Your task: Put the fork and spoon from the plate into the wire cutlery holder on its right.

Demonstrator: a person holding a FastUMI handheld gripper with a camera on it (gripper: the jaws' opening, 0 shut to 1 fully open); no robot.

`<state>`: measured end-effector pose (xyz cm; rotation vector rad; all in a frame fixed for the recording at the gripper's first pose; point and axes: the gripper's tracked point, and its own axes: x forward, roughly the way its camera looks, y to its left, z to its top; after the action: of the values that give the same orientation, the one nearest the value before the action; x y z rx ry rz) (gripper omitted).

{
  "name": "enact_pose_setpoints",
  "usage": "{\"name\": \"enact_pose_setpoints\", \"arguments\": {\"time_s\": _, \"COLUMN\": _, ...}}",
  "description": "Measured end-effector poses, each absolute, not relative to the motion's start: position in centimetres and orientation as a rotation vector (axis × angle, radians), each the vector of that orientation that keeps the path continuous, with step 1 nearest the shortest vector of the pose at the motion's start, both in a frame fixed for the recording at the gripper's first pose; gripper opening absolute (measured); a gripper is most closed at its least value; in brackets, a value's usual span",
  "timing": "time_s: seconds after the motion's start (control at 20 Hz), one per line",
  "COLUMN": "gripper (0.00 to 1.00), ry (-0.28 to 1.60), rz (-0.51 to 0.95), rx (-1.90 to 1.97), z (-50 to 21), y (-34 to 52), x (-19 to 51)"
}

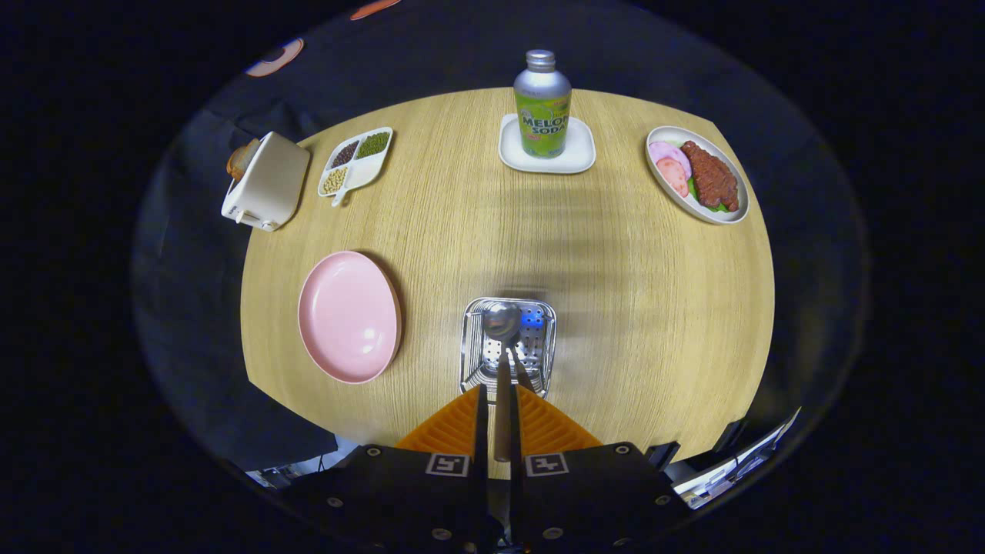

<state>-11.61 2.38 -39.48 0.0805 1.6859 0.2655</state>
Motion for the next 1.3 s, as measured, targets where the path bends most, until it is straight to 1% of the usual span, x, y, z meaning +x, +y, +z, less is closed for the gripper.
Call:
{"name": "enact_pose_setpoints", "arguments": {"time_s": 0.1, "gripper": 0.12, "ry": 1.584, "rz": 0.242, "rx": 0.096, "z": -38.2, "y": 2.2, "x": -9.6}}
{"name": "enact_pose_setpoints", "arguments": {"time_s": 0.25, "gripper": 0.11, "ry": 1.317, "rz": 0.258, "rx": 0.056, "z": -35.7, "y": 2.7, "x": -4.9}}
{"name": "enact_pose_setpoints", "arguments": {"time_s": 0.5, "gripper": 0.11, "ry": 0.950, "rz": 0.218, "rx": 0.105, "z": -28.8, "y": 3.5, "x": 1.1}}
{"name": "enact_pose_setpoints", "arguments": {"time_s": 0.6, "gripper": 0.14, "ry": 0.816, "rz": 0.225, "rx": 0.151, "z": -25.4, "y": 4.0, "x": 2.6}}
{"name": "enact_pose_setpoints", "arguments": {"time_s": 0.7, "gripper": 0.20, "ry": 0.691, "rz": 0.220, "rx": 0.159, "z": -22.4, "y": 3.4, "x": 3.8}}
{"name": "enact_pose_setpoints", "arguments": {"time_s": 0.8, "gripper": 0.31, "ry": 0.572, "rz": 0.209, "rx": 0.144, "z": -19.4, "y": 2.8, "x": 4.6}}
{"name": "enact_pose_setpoints", "arguments": {"time_s": 0.85, "gripper": 0.42, "ry": 0.514, "rz": 0.200, "rx": 0.139, "z": -17.7, "y": 2.5, "x": 5.1}}
{"name": "enact_pose_setpoints", "arguments": {"time_s": 0.9, "gripper": 0.49, "ry": 0.462, "rz": 0.184, "rx": 0.129, "z": -16.2, "y": 2.1, "x": 5.5}}
{"name": "enact_pose_setpoints", "arguments": {"time_s": 0.95, "gripper": 0.58, "ry": 0.411, "rz": 0.173, "rx": 0.119, "z": -14.7, "y": 1.9, "x": 5.7}}
{"name": "enact_pose_setpoints", "arguments": {"time_s": 1.0, "gripper": 0.63, "ry": 0.370, "rz": 0.156, "rx": 0.106, "z": -13.3, "y": 1.6, "x": 5.6}}
{"name": "enact_pose_setpoints", "arguments": {"time_s": 1.05, "gripper": 0.74, "ry": 0.337, "rz": 0.148, "rx": 0.098, "z": -12.0, "y": 1.6, "x": 5.6}}
{"name": "enact_pose_setpoints", "arguments": {"time_s": 1.1, "gripper": 0.79, "ry": 0.311, "rz": 0.149, "rx": 0.092, "z": -10.8, "y": 1.8, "x": 5.4}}
{"name": "enact_pose_setpoints", "arguments": {"time_s": 1.15, "gripper": 0.87, "ry": 0.283, "rz": 0.149, "rx": 0.090, "z": -9.6, "y": 1.9, "x": 5.3}}
{"name": "enact_pose_setpoints", "arguments": {"time_s": 1.25, "gripper": 0.96, "ry": 0.241, "rz": 0.150, "rx": 0.096, "z": -7.9, "y": 2.3, "x": 4.8}}
{"name": "enact_pose_setpoints", "arguments": {"time_s": 1.3, "gripper": 0.97, "ry": 0.223, "rz": 0.147, "rx": 0.100, "z": -7.3, "y": 2.6, "x": 4.7}}
